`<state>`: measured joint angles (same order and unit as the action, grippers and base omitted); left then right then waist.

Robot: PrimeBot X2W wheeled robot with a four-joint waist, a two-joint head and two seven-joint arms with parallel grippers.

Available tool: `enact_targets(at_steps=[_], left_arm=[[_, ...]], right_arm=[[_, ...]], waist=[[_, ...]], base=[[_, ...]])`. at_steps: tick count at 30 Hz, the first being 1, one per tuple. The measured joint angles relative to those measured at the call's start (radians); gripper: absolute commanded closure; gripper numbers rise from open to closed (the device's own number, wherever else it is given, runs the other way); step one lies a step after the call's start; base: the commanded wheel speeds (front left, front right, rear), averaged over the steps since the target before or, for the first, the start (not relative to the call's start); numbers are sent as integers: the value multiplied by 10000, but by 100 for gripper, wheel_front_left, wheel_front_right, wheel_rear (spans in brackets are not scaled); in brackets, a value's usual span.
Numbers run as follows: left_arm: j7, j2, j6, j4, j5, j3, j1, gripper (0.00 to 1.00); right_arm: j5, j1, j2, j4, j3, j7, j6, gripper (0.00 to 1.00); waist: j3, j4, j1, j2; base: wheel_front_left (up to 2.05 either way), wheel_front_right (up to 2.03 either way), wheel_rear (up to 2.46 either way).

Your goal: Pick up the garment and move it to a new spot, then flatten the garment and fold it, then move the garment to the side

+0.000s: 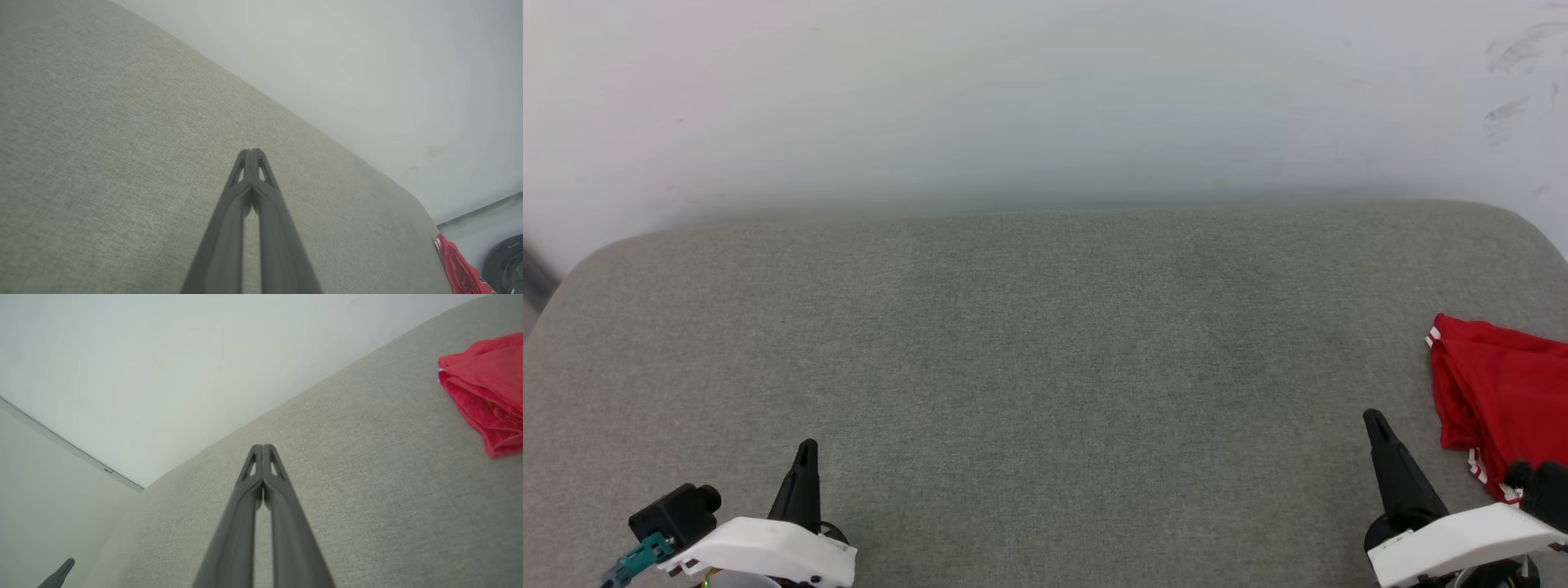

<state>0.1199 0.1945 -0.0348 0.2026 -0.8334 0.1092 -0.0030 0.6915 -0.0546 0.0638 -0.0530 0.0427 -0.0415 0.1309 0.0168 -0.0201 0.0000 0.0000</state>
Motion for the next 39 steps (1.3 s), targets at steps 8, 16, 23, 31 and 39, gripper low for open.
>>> enact_targets(at_steps=[8,16,23,31,39], left_arm=[[-282,-178,192,54,-955,-268,-97,100],[-550,-330,372,105,-1827,-527,-224,100],[-746,-468,525,146,-2535,-727,-305,100],[-986,-596,698,184,-3298,-930,-414,100],[-1183,-742,834,217,-4002,-1139,-489,100]], right_arm=[[1141,203,4,-224,54,-46,0,100],[2192,353,6,-453,105,-121,0,100],[3057,544,8,-621,148,-165,-2,100],[3956,687,8,-803,198,-211,-2,100],[4796,809,6,-982,249,-268,-2,100]], waist=[[-17,17,0,0],[-34,34,0,0],[-49,49,0,0],[-65,66,0,0],[-82,83,1,0]], base=[[0,0,0],[0,0,0],[0,0,0],[0,0,0],[0,0,0]])
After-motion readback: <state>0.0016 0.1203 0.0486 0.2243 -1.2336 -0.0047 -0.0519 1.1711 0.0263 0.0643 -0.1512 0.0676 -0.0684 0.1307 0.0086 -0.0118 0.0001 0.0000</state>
